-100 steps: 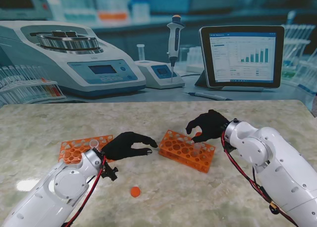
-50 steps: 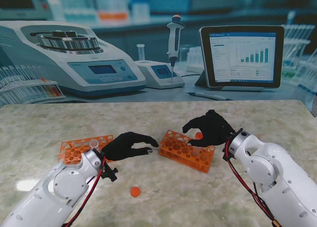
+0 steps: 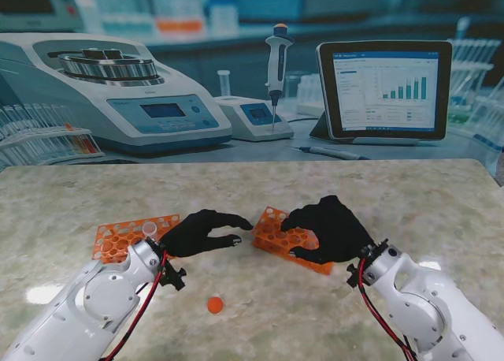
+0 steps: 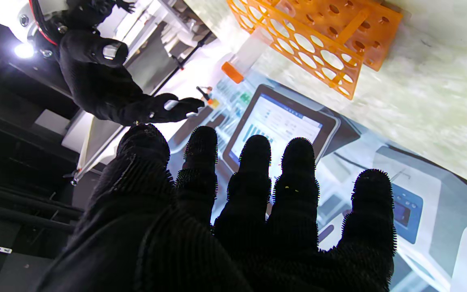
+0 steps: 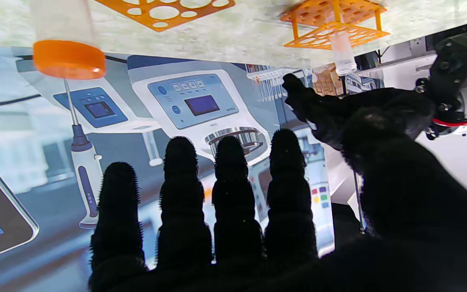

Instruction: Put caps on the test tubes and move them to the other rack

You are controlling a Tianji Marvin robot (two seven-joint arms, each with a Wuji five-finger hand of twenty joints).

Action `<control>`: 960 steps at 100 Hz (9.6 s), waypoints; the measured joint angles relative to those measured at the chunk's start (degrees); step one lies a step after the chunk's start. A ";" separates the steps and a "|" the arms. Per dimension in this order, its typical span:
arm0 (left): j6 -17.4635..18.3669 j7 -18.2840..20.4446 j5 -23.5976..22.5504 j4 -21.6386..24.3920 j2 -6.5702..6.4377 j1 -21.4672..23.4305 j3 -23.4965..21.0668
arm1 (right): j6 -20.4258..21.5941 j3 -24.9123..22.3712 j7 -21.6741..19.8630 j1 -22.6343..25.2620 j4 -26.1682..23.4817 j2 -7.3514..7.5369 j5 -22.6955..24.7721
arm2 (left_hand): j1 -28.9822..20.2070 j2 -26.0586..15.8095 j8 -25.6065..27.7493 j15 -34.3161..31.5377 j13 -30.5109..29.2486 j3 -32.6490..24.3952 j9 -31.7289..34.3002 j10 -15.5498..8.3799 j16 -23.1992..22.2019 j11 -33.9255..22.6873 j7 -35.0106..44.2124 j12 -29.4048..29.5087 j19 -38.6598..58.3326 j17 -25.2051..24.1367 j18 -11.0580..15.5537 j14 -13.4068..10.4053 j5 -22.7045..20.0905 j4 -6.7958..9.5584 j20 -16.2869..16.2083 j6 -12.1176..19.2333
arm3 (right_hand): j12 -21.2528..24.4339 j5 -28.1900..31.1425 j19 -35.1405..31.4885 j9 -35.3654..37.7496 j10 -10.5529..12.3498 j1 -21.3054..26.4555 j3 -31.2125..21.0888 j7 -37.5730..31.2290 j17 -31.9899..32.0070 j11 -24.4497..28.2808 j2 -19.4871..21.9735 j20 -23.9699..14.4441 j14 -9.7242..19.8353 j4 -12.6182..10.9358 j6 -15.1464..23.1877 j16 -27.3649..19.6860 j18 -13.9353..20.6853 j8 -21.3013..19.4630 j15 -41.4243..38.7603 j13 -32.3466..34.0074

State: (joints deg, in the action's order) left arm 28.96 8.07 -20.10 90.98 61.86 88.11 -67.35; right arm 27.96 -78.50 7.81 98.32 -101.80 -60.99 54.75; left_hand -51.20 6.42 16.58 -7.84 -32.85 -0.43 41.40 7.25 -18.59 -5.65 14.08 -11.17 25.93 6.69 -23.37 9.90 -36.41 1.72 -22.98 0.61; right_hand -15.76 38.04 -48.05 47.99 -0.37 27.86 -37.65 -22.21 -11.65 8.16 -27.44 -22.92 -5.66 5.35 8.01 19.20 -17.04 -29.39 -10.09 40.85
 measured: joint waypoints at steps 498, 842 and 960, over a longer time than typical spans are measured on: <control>-8.87 -1.22 -17.56 -11.58 -1.59 2.88 -16.33 | 1.50 1.80 0.54 1.91 2.29 -0.26 -0.52 | 4.73 1.41 -4.45 6.05 22.81 0.41 -19.96 -1.29 6.31 3.83 -4.22 3.96 -19.00 -10.10 4.18 -3.62 9.94 -1.19 2.78 -2.82 | 0.47 0.00 0.04 0.02 0.00 0.02 2.29 0.02 0.53 0.00 1.37 1.33 0.02 -0.42 -0.61 -1.21 -0.12 0.56 0.00 0.00; -0.79 -8.29 -13.04 -1.57 0.11 3.63 -12.57 | 2.25 2.07 -0.11 1.96 2.37 -0.20 -1.32 | -1.90 2.69 19.38 -12.65 -11.12 6.73 8.23 -4.12 -11.29 -17.49 18.14 -25.43 -5.28 4.23 -0.64 0.54 0.00 -2.47 2.79 4.61 | 0.47 0.00 0.04 0.02 0.00 -1.07 5.12 0.02 0.54 0.00 2.82 1.33 0.02 -0.45 -0.62 -1.21 -0.15 0.57 0.00 0.00; -1.89 -12.84 -5.27 0.73 2.56 2.05 -3.62 | 2.72 2.36 -0.34 2.07 2.32 -0.20 -1.84 | -7.01 17.54 28.53 -62.10 -35.38 -8.56 19.44 -4.49 -32.58 -34.03 42.57 -42.00 71.39 53.52 12.19 -6.52 3.87 -1.65 -13.79 -1.12 | 0.47 0.00 0.04 0.02 0.00 -1.10 5.88 0.02 0.54 0.00 2.84 1.33 0.02 -0.45 -0.64 -1.21 -0.15 0.57 0.00 0.00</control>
State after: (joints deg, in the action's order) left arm 27.07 -4.77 -25.37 91.71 64.41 90.16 -70.97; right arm 30.68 -76.14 7.47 100.39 -99.48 -61.19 52.91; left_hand -58.21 23.96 45.12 -69.95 -68.24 -8.98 60.84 2.77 -51.17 -39.68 56.65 -53.17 97.32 60.22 -11.18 3.38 -32.54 0.07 -36.77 -0.52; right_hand -15.29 38.04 -48.02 48.00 -0.37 26.77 -31.77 -22.19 -11.10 8.16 -24.60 -21.59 -5.64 4.90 7.37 17.99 -17.19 -28.82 -10.09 40.85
